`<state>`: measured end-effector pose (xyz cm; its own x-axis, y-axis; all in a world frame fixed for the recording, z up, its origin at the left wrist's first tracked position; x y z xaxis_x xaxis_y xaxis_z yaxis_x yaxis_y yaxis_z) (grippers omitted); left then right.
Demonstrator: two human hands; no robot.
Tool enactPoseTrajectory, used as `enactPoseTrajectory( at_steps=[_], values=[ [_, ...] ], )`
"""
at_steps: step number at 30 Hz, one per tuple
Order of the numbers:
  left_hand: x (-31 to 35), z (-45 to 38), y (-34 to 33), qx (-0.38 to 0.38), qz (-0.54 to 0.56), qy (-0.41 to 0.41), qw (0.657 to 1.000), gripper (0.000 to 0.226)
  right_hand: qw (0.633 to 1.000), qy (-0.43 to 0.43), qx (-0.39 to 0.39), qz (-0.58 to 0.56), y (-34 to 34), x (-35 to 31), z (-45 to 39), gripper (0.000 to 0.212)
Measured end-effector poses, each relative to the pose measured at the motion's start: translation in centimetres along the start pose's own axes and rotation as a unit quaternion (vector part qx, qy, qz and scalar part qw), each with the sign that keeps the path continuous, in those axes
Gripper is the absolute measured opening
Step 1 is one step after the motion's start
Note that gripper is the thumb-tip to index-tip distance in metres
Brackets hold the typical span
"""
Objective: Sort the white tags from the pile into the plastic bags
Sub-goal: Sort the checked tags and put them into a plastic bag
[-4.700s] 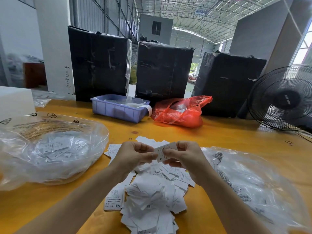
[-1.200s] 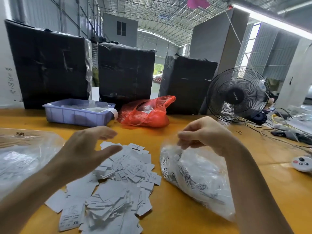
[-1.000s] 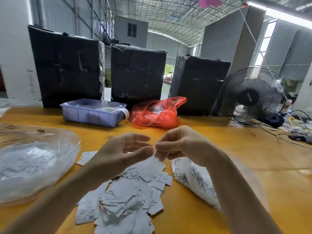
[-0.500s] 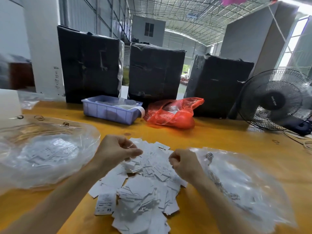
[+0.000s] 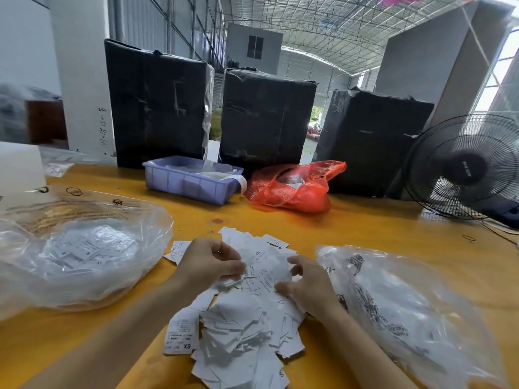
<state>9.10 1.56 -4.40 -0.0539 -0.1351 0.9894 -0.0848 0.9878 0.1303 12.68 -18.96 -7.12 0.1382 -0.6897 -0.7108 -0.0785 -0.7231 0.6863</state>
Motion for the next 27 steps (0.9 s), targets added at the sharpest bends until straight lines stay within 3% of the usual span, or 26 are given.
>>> enactPoseTrajectory(
  at_steps=[6, 11, 23, 27],
  values=[
    [-0.4, 0.2, -0.7, -0.013, 0.026, 0.029, 0.999, 0.028, 0.999, -0.003, 0.038, -0.002, 0.4, 0.1, -0.1, 0.03],
    [-0.4, 0.4, -1.0, -0.012, 0.051, 0.039, 0.998, 0.027, 0.994, 0.028, 0.078, 0.069, 1.0, -0.4, 0.1, 0.008],
    [-0.5, 0.6, -1.6, -0.042, 0.05, 0.051, 0.997, 0.028, 0.977, 0.053, 0.121, 0.168, 1.6, -1.7, 1.0, 0.01],
    [-0.3, 0.7, -1.6, -0.04, 0.06, 0.051, 0.996, 0.027, 0.989, 0.062, 0.046, 0.124, 0.6, -1.5, 0.7, 0.027]
  ],
)
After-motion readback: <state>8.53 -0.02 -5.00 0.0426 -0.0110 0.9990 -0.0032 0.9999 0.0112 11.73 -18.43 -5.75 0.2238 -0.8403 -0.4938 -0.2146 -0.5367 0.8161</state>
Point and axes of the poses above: each hand's wrist, its own z-axis away from the middle knuckle, its own y-axis out of the back of the hand, x = y × z, the point moved 5 cm from there along -z, towards the middle knuckle, and after that the axes turned 1 degree about -y, right-handed, at the moved point
